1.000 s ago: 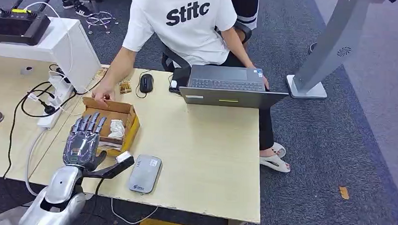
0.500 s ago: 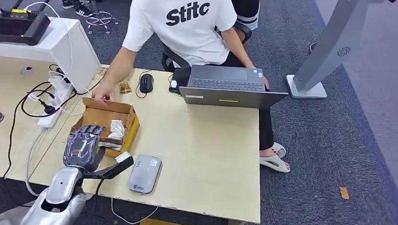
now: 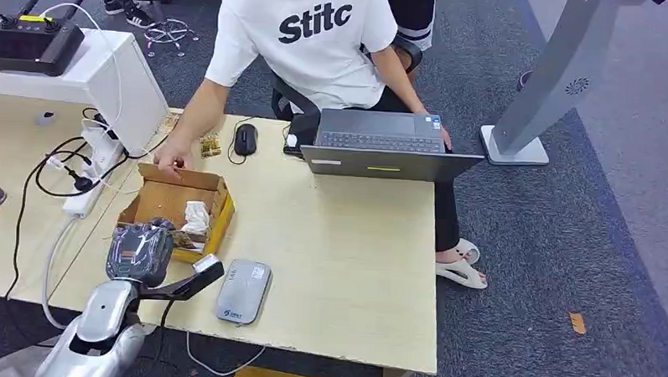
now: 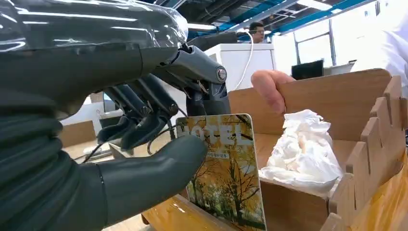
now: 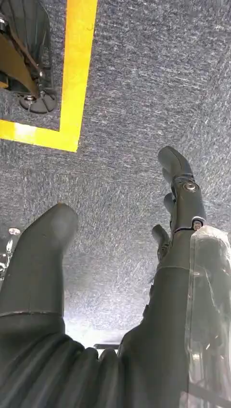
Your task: Pass the card to the sensor for recognition and then transmit it.
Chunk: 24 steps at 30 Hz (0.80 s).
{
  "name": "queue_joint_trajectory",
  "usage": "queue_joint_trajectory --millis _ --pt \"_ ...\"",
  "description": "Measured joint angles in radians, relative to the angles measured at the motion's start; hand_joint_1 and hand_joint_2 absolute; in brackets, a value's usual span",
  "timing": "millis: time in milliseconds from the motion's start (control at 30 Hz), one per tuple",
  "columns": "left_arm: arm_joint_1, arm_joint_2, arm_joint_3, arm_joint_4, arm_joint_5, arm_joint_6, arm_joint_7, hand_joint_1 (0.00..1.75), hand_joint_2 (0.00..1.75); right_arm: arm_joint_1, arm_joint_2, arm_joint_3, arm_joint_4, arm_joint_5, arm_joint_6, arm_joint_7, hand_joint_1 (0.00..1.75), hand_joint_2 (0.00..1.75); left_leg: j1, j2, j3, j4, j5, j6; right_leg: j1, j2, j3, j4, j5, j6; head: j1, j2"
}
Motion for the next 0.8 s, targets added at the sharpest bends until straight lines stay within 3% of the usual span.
queue_joint_trajectory --millis 300,800 --pt "-0.003 0.018 0.017 -0.007 -0.004 0.0 -0.002 1.75 1.75 0.001 0.0 -0.013 0.0 -0.001 -0.001 0.0 0.0 1.75 0.0 0.0 0.0 0.0 0.0 0.0 0.0 0.0 0.0 0.0 0.0 0.0 0.0 0.0" --pt "-0.109 0.168 0.049 -0.125 -0.129 -0.05 0.027 1.75 1.75 0.0 0.0 -0.029 0.0 0.013 0.006 -0.005 0.0 1.75 0.001 0.0 0.0 0.0 0.001 0.0 0.0 0.0 0.0 0.001 0.0 0.0 0.0 0.0"
